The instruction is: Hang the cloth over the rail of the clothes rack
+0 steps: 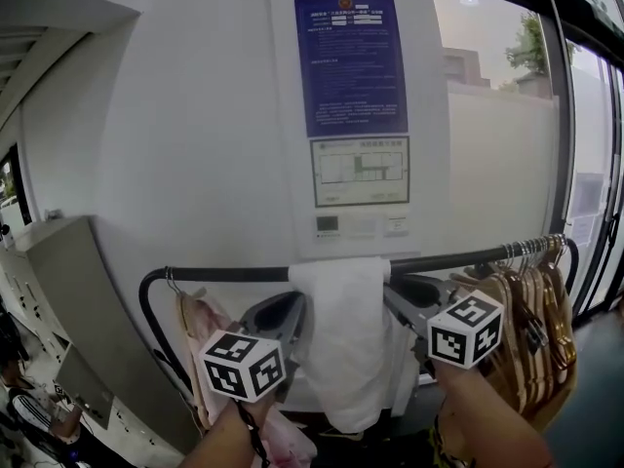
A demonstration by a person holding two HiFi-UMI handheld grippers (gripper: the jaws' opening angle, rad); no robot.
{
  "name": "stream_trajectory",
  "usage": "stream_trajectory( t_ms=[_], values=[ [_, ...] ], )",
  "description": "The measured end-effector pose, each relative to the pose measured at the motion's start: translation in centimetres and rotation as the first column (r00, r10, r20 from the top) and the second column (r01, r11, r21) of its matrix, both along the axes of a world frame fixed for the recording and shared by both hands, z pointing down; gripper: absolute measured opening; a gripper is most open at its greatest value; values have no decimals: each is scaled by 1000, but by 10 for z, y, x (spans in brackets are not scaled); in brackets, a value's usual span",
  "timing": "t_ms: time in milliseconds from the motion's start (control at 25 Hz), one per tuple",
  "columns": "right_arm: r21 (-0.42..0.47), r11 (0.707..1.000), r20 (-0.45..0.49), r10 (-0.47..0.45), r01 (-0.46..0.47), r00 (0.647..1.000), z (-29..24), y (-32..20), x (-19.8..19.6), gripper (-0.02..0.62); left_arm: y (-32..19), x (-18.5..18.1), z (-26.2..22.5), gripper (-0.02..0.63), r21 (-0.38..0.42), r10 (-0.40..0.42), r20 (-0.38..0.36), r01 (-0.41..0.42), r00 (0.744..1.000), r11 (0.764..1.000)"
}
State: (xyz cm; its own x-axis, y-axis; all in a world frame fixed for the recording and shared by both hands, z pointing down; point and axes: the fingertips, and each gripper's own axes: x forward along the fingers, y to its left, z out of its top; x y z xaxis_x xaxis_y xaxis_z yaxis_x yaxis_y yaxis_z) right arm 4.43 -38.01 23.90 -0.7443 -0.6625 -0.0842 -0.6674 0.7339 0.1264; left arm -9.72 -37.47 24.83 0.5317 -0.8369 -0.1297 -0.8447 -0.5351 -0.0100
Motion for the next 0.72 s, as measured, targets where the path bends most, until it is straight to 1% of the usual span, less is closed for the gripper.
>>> stream_trajectory(
  t_ms=[80, 160, 280, 440, 600, 720],
  values=[
    [13, 1000, -2, -15, 15, 1000, -2, 3, -7, 61, -3, 5, 0, 12, 2, 31, -7, -31, 999, 1000],
    [31, 1000, -6, -6, 7, 1000, -4, 4, -10, 6, -6, 7, -2, 11, 13, 42, -6, -42, 999, 999],
    [47, 999, -5, 23, -23, 1000, -5, 4, -8, 5, -6, 3, -3, 5, 40, 25, 10, -26, 1000, 999],
    [53, 996, 19, 65, -66, 998, -9, 7, 8, 3, -4, -9, -7, 3, 69, 5, 1, -5, 1000, 998],
    [54, 995, 29, 78, -79, 997, -12, 9, 13, 4, -1, -16, -9, 3, 81, -10, -1, 10, 1000, 997],
    [53, 996, 25, 71, -72, 997, -14, 10, 10, 5, -3, -14, -5, 5, 67, -19, 13, 18, 1000, 998]
  ],
)
